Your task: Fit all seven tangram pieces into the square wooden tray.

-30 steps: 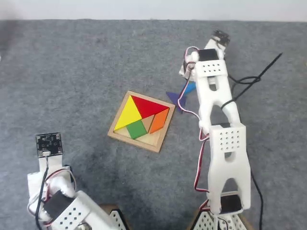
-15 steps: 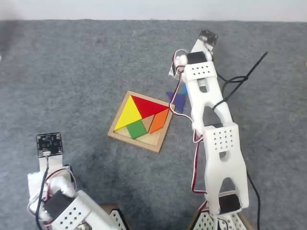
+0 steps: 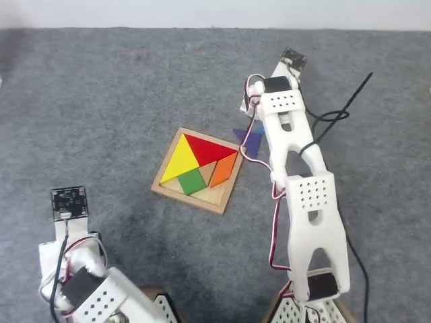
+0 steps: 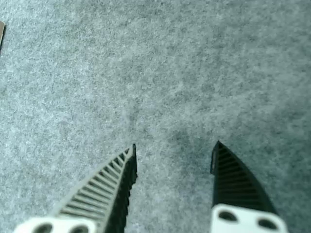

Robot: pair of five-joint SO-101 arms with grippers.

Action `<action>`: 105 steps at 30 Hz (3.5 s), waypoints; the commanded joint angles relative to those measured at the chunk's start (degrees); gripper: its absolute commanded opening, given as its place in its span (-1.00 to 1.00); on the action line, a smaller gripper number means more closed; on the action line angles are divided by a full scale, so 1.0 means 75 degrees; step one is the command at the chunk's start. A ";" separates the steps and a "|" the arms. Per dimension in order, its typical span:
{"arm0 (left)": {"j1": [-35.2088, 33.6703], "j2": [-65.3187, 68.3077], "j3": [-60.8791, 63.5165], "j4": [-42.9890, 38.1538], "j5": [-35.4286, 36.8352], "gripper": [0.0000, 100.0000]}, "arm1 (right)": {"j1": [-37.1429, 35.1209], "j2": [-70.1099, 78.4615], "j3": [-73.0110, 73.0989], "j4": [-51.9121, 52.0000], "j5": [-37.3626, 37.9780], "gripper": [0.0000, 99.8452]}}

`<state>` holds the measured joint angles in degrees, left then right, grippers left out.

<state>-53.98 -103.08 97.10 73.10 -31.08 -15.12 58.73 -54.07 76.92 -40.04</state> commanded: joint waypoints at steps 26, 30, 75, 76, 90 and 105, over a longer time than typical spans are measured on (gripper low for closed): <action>-0.0012 -0.0117 -0.0088 0.0000 -0.0082 -0.52 | -0.2268 -0.0908 -0.3669 0.3452 -0.1184 -0.99; -0.0012 -0.0117 -0.0088 -0.0012 -0.0082 -0.52 | -0.3206 -0.0498 -0.3716 0.3452 -0.1782 -0.99; -0.1840 -0.0117 -0.0111 0.0047 -0.1020 -0.52 | -0.4214 -0.1213 -0.0047 0.2702 -0.5744 -0.52; -0.1840 -0.0117 -0.0111 0.0047 -0.1020 -0.52 | -0.4167 -0.1166 -0.0047 0.2690 -0.5837 -0.52; -0.1840 -0.0105 -0.0111 0.0059 -0.1020 -0.52 | -0.4097 -0.1061 -0.0340 0.2151 -0.5884 -0.57; -0.1840 -0.0129 -0.0111 0.0176 -0.1043 -0.52 | -0.4296 -0.1049 -0.0328 0.0826 -0.5849 -0.58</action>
<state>-68.13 -103.08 97.10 74.15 -38.29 -46.77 52.04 -53.89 84.22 -79.87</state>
